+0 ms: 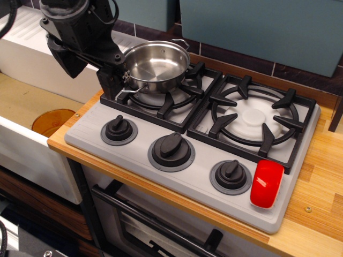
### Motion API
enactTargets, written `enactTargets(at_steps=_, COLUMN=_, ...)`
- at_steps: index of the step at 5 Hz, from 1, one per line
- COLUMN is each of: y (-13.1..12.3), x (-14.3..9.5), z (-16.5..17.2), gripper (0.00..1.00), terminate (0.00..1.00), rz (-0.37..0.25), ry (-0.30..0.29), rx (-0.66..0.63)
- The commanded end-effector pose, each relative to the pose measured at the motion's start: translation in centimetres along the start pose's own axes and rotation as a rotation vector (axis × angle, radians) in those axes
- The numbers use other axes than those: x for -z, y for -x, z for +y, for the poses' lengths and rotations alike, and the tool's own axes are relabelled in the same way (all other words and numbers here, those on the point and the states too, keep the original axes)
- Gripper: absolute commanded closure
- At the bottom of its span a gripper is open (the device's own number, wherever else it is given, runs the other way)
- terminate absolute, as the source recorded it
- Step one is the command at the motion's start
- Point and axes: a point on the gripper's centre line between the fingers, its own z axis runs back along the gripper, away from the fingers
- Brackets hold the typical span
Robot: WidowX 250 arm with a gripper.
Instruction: End effector reaching pot or pan
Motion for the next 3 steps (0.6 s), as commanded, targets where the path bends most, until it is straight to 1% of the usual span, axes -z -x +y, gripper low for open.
enactTargets(at_steps=1, y=0.0, x=0.0, z=0.0, gripper=0.00, terminate=0.00, rz=0.000, ry=0.000, rx=0.000)
enactTargets(at_steps=2, y=-3.7, x=-0.6, z=-1.5, gripper=0.00, terminate=0.00, rz=0.032, ry=-0.030, rx=-0.051)
enactTargets(at_steps=3, y=-7.3, x=-0.9, z=-2.1, gripper=0.00, terminate=0.00, rz=0.063, ry=-0.009, rx=-0.070)
